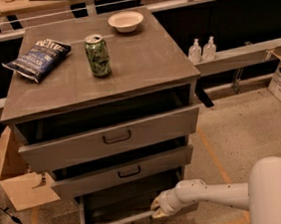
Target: Open bottom drawer
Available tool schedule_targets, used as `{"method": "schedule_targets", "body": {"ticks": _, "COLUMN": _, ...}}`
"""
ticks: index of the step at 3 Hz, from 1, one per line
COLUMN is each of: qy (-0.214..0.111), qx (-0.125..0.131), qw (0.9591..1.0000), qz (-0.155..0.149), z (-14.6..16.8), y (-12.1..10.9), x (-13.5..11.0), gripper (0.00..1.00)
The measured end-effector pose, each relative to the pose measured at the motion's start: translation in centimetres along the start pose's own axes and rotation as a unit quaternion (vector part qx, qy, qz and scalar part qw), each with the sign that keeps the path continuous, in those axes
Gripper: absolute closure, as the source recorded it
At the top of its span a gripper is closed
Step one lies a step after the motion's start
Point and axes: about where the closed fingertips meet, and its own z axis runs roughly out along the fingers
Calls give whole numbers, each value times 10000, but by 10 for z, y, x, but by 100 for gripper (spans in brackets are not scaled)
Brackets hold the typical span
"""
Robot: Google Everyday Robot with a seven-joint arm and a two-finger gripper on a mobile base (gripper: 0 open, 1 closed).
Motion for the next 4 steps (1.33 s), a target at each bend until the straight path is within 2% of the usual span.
{"method": "schedule_targets", "body": {"ticks": 1, "qy": -55, "qx": -146, "qw": 9998, "qz": 76, "z": -6, "y": 10, "x": -9, "gripper": 64}}
{"method": "schedule_targets", "body": {"ticks": 2, "qy": -55, "qx": -146, "qw": 9998, "qz": 77, "z": -6, "y": 10, "x": -9, "gripper": 40}}
{"method": "schedule_targets", "body": {"ticks": 3, "qy": -164, "qx": -199, "qw": 9995, "qz": 198, "z": -20, "y": 4, "x": -23, "gripper": 41}}
{"method": "schedule_targets", "body": {"ticks": 4, "qy": -176, "qx": -185, "qw": 9993, "qz": 287, "z": -30, "y": -2, "x": -32, "gripper": 63}}
